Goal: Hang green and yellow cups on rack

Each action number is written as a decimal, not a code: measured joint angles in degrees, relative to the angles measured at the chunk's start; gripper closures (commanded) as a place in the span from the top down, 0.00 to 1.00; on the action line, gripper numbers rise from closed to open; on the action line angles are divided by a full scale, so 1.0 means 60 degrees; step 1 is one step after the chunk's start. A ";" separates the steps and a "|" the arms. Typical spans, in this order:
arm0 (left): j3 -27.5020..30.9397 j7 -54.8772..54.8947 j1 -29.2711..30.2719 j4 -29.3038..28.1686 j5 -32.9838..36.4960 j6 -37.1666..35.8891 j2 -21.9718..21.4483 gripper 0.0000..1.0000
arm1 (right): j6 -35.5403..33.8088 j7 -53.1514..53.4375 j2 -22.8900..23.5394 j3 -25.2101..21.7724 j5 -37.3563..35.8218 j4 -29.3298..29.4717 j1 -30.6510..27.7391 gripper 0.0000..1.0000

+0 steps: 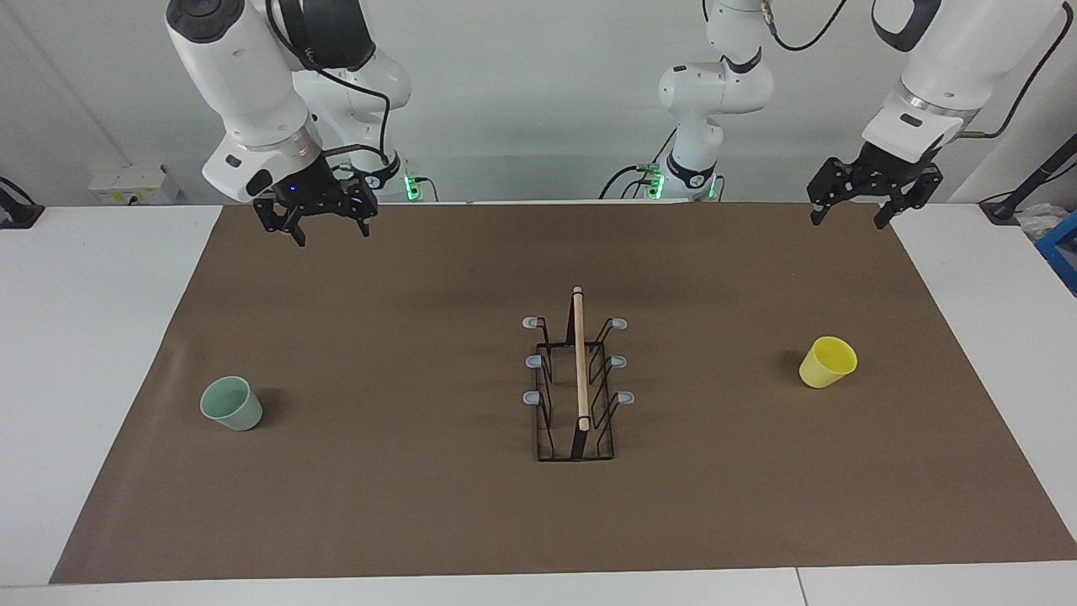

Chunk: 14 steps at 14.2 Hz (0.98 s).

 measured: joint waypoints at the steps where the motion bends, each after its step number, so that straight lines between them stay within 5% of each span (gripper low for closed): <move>1: 0.0000 0.0000 0.0000 0.0000 0.0000 -0.0002 0.0000 1.00 | 0.0000 0.0000 0.0000 0.0226 0.0000 0.0002 -0.0221 1.00; 14: 0.0069 -0.1258 0.0084 -0.0020 0.0082 -0.0598 0.0000 1.00 | -0.0006 0.0000 0.0000 0.0611 -0.0005 0.0020 -0.0520 1.00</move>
